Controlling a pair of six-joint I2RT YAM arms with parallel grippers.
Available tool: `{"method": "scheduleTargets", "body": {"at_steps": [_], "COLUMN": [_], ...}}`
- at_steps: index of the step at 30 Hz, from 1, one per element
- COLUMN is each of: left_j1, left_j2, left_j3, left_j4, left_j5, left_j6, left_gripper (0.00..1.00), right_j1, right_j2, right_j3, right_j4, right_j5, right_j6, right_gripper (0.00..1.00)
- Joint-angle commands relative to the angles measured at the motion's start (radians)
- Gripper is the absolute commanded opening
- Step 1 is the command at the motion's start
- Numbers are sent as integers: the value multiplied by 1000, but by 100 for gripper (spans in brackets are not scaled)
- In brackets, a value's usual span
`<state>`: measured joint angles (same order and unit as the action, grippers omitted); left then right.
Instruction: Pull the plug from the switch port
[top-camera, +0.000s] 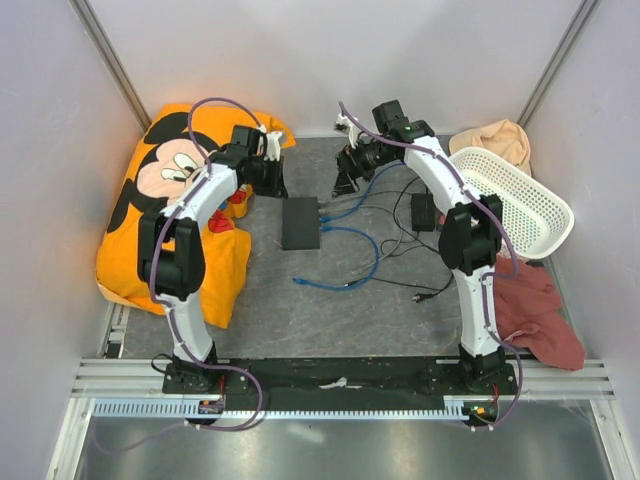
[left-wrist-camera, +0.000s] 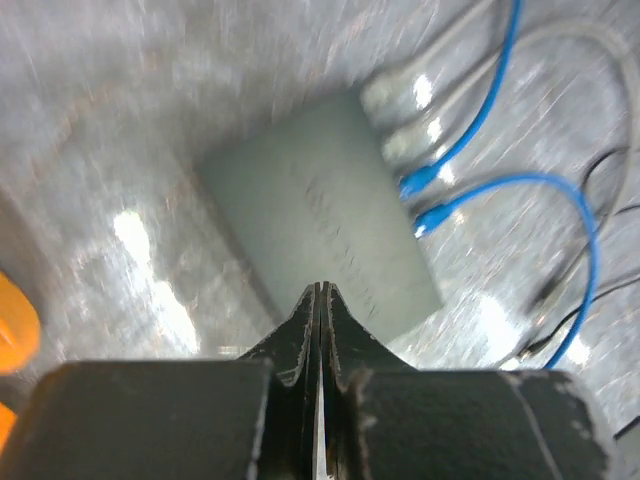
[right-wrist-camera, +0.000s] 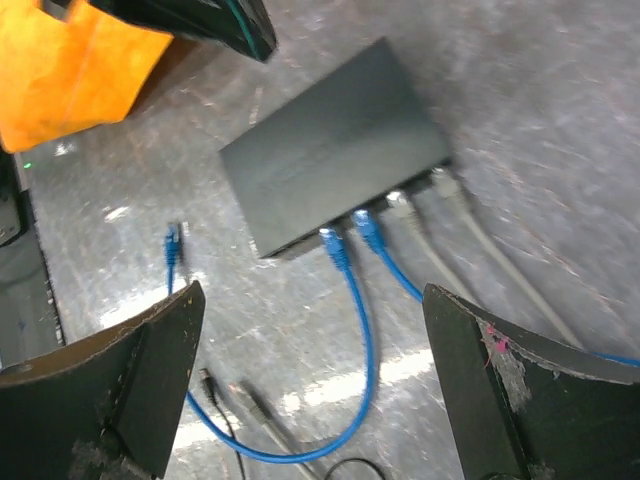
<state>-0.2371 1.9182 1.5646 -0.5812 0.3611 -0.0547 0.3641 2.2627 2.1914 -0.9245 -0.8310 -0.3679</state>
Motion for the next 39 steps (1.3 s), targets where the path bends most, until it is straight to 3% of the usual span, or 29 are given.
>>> {"method": "scheduleTargets", "body": {"at_steps": [1,5,6,9,15,19,28,30,32,33,34,35,39], "left_j1": [1,1,-1,-5,-1,-1,-1,-1,-1,-1,-1,-1,1], "left_j2": [106,169,171,165,124,91,44,41,21,6,-14,-63,-114], "left_j3": [138,235,241,210,95,3,-80,-90,-92,-94,-98,-115,-135], "left_j4": [6,6,7,0,-42,-43,-49,-55,-84,-97,-103,-109,-118], "left_j5": [41,44,53,81,61,30,10,16,25,27,16,6,-2], "left_j6": [21,-8,-13,-13,4,-10,32,30,38,53,81,96,138], "left_gripper": [7,21,28,36,40,41,46,46,46,45,46,46,46], "right_j1": [21,18,19,18,6,9,27,33,55,68,88,90,53], "right_j2": [49,159,188,219,262,294,216,198,166,144,121,69,-12], "right_j3": [8,184,201,209,99,77,-126,-154,-171,-188,-264,-307,-443], "right_j4": [53,119,139,229,407,435,253,176,-14,-133,-164,-175,57], "right_j5": [43,105,119,131,156,35,-59,-77,-82,-60,-60,-56,-26], "right_j6": [32,75,87,113,214,264,120,23,-125,-281,-322,-342,-180], "right_gripper": [97,97,97,98,98,98,96,96,98,98,98,98,98]}}
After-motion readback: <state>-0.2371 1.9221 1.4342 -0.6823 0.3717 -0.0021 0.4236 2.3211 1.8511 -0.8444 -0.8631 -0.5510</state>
